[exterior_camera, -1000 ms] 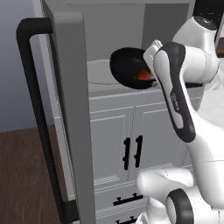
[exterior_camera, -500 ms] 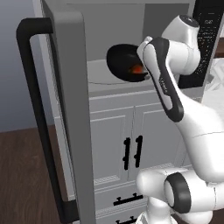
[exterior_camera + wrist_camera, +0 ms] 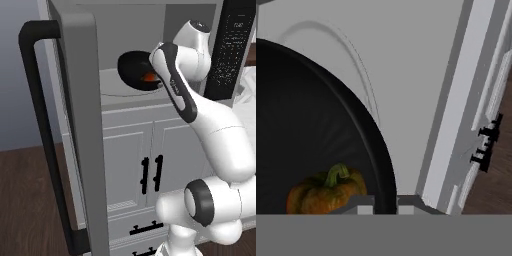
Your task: Pick the bell pepper from the sink and place it in the bowl. Then pick the bowl and place it in the microwave. Then close the microwave door and press the start button.
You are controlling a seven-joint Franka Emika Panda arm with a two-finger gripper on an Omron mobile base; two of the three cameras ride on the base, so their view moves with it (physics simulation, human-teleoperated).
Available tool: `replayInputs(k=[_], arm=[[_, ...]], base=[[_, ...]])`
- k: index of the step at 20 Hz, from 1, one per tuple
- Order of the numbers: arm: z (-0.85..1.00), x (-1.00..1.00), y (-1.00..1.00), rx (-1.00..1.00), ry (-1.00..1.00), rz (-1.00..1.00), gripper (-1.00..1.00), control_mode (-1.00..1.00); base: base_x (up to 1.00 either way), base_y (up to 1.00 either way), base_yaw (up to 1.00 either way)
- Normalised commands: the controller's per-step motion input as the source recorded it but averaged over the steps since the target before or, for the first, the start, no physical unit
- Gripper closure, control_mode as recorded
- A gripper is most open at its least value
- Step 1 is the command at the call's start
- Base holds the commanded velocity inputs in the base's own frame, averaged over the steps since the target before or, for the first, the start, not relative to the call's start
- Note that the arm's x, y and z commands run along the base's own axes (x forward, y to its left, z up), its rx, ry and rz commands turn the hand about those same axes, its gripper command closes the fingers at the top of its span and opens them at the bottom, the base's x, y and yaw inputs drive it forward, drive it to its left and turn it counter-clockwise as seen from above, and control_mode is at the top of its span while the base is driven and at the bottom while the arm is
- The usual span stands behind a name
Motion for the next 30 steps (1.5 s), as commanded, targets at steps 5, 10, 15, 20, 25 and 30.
replayInputs(k=[5,10,15,20,25,30], arm=[[-0.25,0.56,0.16,0.00,0.00,0.00,1.00,-1.00],[-0.26,0.52,0.15,0.00,0.00,0.00,1.00,-1.00],[-0.22,0.18,0.13,0.00,0.00,0.00,-1.00,-1.00],[-0.13,-0.09,0.13,0.00,-0.04,0.00,-1.00,-1.00],[0.00,-0.56,0.05,0.00,-0.09,0.00,-1.00,-1.00],[0.00,-0.87,0.00,0.02,-0.06,0.00,-1.00,-1.00]], base=[[0.00,0.00,0.00],[0.00,0.00,0.00],[0.00,0.00,0.00],[0.00,0.00,0.00],[0.00,0.00,0.00],[0.00,0.00,0.00]])
